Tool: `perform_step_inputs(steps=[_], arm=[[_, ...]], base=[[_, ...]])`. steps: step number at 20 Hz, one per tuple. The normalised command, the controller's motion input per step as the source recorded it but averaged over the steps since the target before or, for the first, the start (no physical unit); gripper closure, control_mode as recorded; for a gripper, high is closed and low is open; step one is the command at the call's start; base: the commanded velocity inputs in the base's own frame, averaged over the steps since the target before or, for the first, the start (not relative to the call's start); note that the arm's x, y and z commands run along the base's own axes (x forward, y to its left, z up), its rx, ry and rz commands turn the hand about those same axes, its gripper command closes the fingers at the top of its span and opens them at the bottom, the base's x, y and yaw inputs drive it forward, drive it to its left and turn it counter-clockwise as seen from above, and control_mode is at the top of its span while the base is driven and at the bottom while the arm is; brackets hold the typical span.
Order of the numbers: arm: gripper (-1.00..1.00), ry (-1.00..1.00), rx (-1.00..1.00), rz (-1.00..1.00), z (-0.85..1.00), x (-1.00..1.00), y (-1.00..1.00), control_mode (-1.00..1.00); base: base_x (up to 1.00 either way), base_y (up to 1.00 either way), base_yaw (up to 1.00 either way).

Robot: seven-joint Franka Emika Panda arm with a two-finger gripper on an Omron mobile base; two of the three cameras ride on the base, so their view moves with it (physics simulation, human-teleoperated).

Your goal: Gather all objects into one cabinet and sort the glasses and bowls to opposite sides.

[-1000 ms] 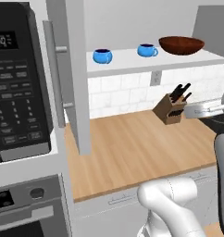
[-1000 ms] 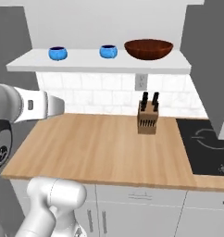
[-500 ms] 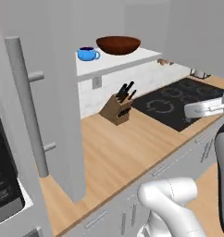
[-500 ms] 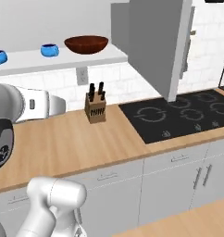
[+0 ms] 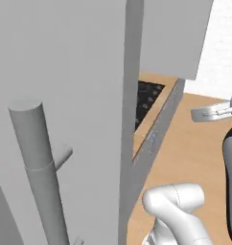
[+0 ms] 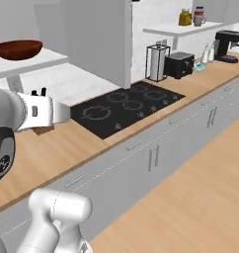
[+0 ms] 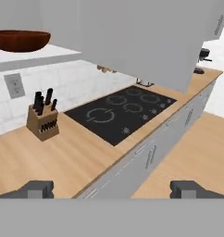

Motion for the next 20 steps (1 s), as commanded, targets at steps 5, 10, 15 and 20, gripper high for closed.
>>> perform_step_inputs(steps=[5,10,15,20], arm=[[-1.0,0.0,0.0,0.0,0.0,0.0,0.0,1.0],[-1.0,0.0,0.0,0.0,0.0,0.0,0.0,1.0],[-1.0,0.0,0.0,0.0,0.0,0.0,0.0,1.0],[-1.0,0.0,0.0,0.0,0.0,0.0,0.0,1.0]], base=[[-0.1,-0.1,-0.72],[-0.23,-0.01,-0.71],[-0.14,-0.05,-0.71],[-0.03,-0.2,-0.68]])
